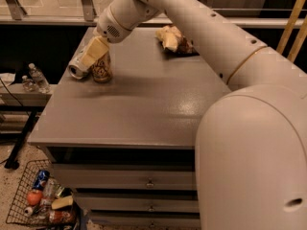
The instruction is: Move orange can near 7up can
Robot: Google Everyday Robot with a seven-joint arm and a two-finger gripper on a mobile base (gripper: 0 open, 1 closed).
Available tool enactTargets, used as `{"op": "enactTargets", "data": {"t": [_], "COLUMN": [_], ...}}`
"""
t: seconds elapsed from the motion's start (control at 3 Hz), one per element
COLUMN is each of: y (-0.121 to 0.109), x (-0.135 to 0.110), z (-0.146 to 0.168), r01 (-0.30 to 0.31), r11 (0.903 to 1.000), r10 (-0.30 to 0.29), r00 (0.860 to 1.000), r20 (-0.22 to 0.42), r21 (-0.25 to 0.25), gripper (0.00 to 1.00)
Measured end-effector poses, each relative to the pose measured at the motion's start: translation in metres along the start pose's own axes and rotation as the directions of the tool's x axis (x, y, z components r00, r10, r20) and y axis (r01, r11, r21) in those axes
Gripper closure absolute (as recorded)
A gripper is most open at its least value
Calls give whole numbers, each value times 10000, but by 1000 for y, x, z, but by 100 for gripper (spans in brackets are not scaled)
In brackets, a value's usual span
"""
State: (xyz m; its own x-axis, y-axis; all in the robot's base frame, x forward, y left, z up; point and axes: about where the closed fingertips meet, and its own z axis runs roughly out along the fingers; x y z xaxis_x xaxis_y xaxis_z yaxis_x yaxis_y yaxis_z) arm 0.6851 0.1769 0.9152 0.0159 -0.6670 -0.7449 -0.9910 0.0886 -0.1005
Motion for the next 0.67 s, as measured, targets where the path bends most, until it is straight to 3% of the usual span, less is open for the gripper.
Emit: {"op": "enactTargets", "data": {"t": [0.33, 0.67], "y": [1, 1], "x": [5, 25], "z": [-29, -75], "r01": [359, 483], "r11": [9993, 9980], "r10": [-359, -476], "r00": [9993, 9987], "r20": [-51, -189], "r21": [122, 397], "gripper": [0, 0]}}
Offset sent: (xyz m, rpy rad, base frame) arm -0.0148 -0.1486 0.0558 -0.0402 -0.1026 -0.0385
